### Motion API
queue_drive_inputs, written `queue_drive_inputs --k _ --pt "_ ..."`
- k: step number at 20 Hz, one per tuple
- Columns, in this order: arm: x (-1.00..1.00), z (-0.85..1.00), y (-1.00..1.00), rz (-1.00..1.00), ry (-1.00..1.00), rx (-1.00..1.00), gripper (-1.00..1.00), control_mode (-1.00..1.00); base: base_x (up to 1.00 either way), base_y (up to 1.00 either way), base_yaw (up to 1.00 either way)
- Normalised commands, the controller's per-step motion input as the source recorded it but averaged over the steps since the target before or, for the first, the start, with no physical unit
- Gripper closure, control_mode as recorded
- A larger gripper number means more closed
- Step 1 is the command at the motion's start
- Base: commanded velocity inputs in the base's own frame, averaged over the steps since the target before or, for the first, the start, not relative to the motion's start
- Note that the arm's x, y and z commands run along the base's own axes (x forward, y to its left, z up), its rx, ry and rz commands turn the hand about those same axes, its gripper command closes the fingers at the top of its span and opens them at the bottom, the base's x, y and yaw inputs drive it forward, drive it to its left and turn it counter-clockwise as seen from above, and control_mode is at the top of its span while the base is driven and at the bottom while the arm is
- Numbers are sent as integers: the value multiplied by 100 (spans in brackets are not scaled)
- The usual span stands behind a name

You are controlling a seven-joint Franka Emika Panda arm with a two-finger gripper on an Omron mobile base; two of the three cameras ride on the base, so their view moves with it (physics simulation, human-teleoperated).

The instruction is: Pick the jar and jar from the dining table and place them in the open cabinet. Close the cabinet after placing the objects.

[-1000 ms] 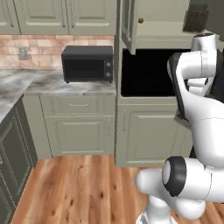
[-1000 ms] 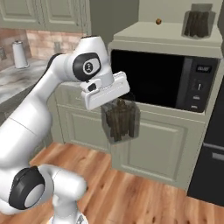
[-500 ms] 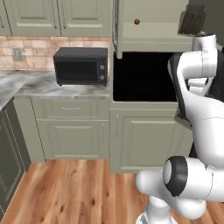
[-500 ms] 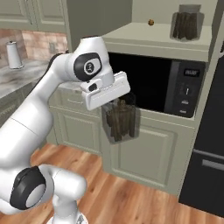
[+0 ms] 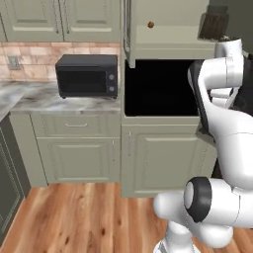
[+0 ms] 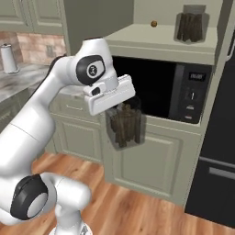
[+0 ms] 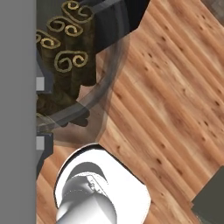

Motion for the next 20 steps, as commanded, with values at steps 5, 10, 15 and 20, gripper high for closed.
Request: queue_drive_inputs --k 5,10,15,20 --pt "0 0 0 0 0 0 100 100 46 0 -19" --pt "0 0 0 0 0 0 100 100 62 9 -13" --pt "0 0 0 0 0 0 100 100 57 12 -7" --pt "0 0 0 0 0 0 100 100 43 12 -8"
